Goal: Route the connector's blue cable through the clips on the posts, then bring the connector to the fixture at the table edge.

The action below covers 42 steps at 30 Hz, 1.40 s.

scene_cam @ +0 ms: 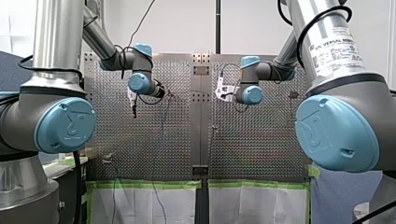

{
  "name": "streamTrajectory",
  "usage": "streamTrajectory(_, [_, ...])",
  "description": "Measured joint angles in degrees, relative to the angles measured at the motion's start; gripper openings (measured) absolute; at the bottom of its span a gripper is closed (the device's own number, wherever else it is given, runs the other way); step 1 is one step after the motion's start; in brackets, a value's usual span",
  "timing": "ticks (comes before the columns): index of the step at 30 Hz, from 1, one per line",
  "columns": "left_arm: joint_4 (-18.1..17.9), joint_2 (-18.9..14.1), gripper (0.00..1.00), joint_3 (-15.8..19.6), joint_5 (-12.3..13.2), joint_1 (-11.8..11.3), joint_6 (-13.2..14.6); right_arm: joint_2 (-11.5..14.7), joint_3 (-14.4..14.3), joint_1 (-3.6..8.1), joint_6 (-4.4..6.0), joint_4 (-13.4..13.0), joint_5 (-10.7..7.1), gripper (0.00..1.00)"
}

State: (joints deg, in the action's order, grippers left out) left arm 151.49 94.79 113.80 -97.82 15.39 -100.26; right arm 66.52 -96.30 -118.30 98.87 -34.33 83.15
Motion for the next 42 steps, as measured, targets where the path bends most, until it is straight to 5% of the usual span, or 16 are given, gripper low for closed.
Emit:
streamTrajectory(21, [0.19,0.04,1.0,0.03,-3.01,2.24,1.11,-0.05,0.0,0.28,2.9,0.05,-0.99,0.0])
streamTrajectory(33, [0.11,0.05,1.0,0.04,-3.21,2.86,1.26,-0.1,-0.01,0.06,3.03,0.35,-1.22,0.0])
streamTrajectory(42, [-1.25,0.06,1.0,0.02,-2.06,4.75,4.71,-0.18,0.0,-0.12,2.76,0.49,-1.31,0.0])
